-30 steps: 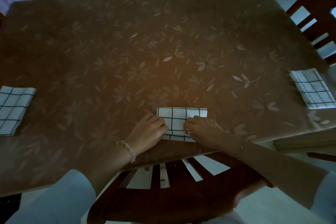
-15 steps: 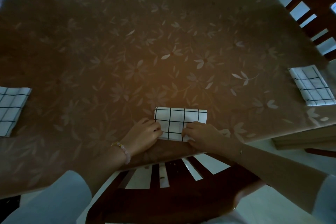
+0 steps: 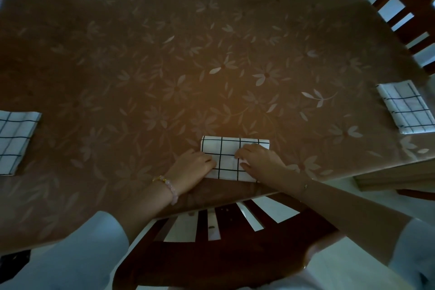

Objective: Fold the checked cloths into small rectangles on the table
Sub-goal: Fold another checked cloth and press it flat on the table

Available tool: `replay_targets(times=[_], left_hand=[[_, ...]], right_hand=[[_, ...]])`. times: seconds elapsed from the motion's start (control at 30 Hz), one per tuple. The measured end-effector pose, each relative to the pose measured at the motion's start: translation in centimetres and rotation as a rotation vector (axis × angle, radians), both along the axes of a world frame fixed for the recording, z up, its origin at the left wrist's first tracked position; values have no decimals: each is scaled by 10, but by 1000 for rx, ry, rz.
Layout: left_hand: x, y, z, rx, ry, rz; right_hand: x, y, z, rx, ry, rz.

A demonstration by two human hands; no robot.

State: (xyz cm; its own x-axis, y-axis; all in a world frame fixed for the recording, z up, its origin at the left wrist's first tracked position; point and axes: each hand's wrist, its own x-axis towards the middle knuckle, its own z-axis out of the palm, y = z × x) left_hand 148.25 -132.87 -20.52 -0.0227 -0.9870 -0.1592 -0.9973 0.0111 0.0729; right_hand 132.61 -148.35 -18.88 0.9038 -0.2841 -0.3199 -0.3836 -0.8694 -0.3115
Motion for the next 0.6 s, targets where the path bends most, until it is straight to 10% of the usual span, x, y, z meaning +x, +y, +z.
replay_targets(times=[0.23,0.37,0.6], left_hand=[[-13,-16,8,128,-35,51],[-11,-13,1,-126,44,22],[16,-27,17,-177,873,1147]], right_hand=[[-6,3,-3,-63,21,13],[-8,5,-4,-78,-2,26],[-7,3,-3,-47,24,14]])
